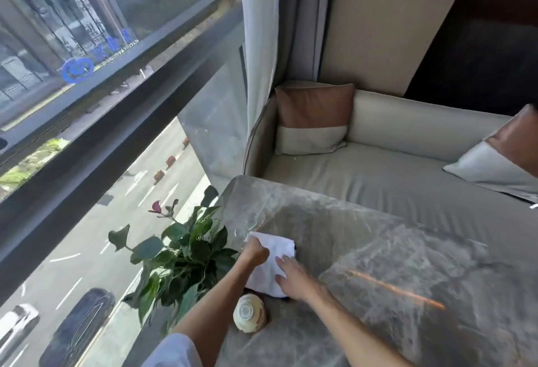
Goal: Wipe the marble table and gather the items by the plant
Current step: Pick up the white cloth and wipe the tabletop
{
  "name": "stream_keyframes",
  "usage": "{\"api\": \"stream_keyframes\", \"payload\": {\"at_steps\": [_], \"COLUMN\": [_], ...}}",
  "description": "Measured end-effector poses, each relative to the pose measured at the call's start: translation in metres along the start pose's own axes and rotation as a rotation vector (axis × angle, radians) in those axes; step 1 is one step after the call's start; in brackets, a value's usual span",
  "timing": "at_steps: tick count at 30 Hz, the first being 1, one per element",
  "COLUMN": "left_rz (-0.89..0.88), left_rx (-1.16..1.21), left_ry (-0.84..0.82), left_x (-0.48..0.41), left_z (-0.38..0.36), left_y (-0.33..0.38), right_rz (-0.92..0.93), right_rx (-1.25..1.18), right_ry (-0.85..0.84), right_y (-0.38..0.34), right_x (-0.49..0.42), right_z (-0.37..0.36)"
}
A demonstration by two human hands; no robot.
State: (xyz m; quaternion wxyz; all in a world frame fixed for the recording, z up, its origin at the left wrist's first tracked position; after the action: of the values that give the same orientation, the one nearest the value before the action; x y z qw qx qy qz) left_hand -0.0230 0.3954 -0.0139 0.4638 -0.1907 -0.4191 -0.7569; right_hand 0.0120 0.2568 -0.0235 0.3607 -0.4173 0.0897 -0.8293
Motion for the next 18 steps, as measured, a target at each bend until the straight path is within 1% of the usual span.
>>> {"api": "stream_keyframes", "payload": {"at_steps": [3,5,8,13,16,18], "left_rz": [0.051,0.1,0.122,0.172,0.181,0.18], "left_rx": [-0.007,-0.049,-0.111,-0.151,-0.138,-0.065], "left_ry": [0.021,0.035,0.144,0.201,0.245,0.23], "left_x": [-0.059,-0.071,-0.073,-0.1,-0.064,-0.042], "left_z": [-0.023,-0.027,-0.023,-0.03,-0.007,0.0], "left_y": [-0.034,-0.041,-0.04,-0.055,-0.034,-0.02], "right_rz": [-0.01,-0.011,-0.009,0.019,0.029,0.031], "right_rx": [0.103,0.134,0.151,0.136,0.133,0.122], "right_ry": [-0.05,-0.065,-0.004,0.092,0.091,0.064], "right_y": [0.01,0.016,0.021,0.025,0.025,0.025], "right_x": [-0.016,-0.019,-0.02,-0.014,-0.014,-0.013], "right_z": [-0.019,-0.03,-0.042,-0.047,-0.047,-0.044]}}
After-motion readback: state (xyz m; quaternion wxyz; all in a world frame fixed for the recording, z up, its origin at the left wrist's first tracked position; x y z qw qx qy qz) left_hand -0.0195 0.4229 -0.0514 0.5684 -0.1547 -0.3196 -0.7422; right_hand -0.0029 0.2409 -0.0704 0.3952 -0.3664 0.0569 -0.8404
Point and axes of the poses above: each hand's wrist, its own x-axis away from the middle knuckle, its own z-axis out of the back of the hand, y = z × x, the point moved 3 cm from there along -x, towards the middle knuckle
